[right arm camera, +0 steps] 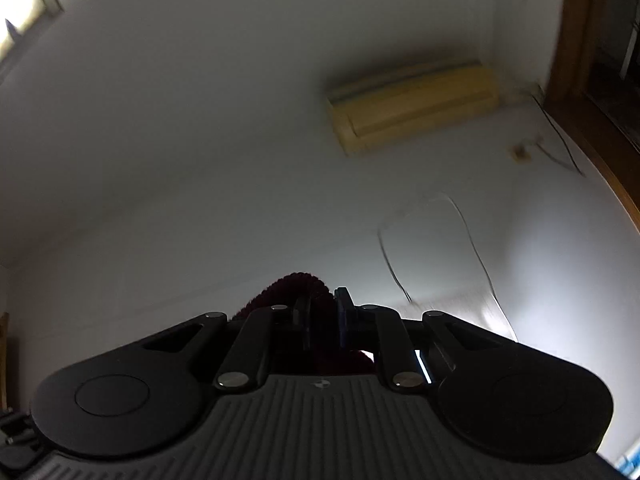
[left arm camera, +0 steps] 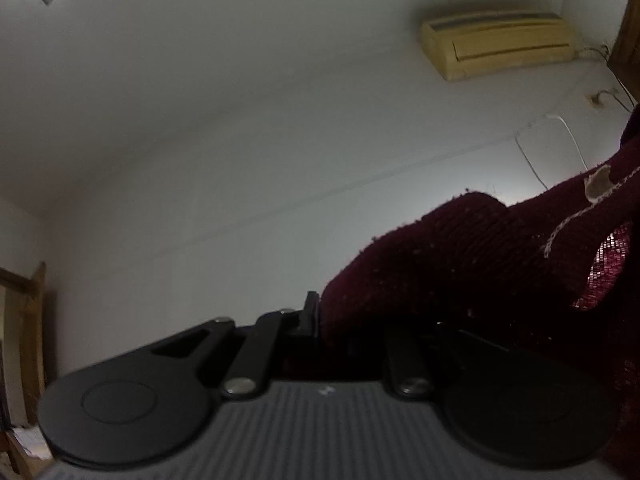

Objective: Fold clothes

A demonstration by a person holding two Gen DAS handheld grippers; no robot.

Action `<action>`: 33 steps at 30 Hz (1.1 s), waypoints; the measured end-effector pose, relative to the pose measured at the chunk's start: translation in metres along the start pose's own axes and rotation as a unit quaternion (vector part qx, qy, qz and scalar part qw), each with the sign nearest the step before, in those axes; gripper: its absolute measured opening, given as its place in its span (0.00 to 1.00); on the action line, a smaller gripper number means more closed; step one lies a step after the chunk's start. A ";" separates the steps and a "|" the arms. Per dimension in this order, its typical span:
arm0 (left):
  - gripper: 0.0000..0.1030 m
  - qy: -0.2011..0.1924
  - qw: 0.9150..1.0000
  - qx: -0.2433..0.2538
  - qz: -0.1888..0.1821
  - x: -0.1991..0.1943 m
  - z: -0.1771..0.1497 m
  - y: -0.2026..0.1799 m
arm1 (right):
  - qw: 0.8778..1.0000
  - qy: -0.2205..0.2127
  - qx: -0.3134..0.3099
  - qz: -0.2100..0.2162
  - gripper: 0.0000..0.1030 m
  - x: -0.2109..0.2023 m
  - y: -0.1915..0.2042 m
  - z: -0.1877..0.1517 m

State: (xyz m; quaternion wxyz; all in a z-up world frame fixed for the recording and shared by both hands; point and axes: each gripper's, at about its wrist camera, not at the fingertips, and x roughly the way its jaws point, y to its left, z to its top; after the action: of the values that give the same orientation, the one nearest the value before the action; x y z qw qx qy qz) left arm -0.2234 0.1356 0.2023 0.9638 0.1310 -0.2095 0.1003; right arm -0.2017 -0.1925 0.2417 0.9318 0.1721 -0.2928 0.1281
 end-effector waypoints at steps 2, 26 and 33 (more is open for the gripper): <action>0.16 0.004 1.000 0.003 0.004 0.000 0.008 0.003 | 1.000 -0.010 -0.010 0.004 0.13 0.000 0.010 0.003; 0.33 0.434 0.899 0.029 -0.043 0.162 -0.216 -0.083 | 0.922 0.315 -0.166 -0.154 0.26 0.104 -0.060 -0.242; 0.42 0.583 0.806 -0.021 -0.097 0.189 -0.316 -0.081 | 0.829 0.494 -0.190 -0.181 0.52 0.119 -0.122 -0.333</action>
State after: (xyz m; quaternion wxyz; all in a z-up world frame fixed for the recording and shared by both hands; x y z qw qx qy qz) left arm 0.0842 0.1785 -0.0113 0.9118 0.0471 0.4036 0.0594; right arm 0.1017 -0.1549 0.0258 0.9728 -0.0444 0.2248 -0.0330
